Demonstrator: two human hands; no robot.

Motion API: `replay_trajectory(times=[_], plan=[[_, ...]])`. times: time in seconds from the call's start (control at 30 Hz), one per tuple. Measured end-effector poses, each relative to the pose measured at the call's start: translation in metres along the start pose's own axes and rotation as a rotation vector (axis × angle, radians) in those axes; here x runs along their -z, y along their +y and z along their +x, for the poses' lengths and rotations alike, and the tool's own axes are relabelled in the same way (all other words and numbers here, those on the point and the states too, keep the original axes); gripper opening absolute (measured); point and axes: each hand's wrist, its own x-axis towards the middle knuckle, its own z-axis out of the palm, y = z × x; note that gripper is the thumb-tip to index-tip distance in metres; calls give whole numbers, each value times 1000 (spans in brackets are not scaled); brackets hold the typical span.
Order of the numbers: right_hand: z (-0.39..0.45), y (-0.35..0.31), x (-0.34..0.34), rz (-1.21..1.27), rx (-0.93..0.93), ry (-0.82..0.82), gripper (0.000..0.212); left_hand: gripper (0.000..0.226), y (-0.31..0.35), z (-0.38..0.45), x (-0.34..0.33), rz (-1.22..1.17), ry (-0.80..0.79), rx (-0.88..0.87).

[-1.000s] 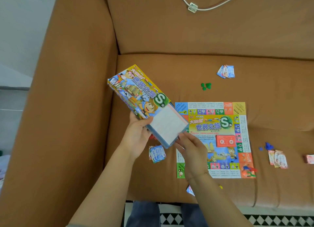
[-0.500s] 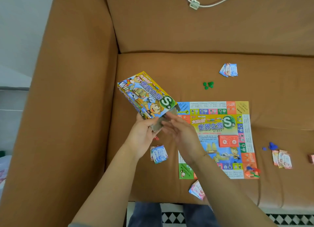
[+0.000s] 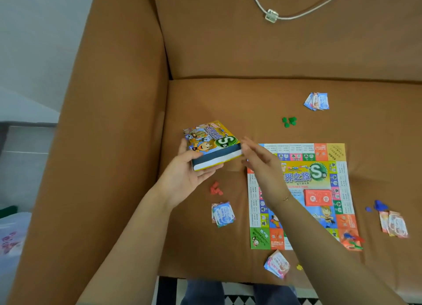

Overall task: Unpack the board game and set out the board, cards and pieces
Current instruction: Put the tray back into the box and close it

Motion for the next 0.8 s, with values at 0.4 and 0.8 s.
replay_trajectory(times=[0.4,0.8], plan=[[1,-21,-45,109,51,45,27,48,26,-17,15,-145,-84,3],[-13,-17,-61,149,117,122,23,34,20,-16,17,57,36,-163]])
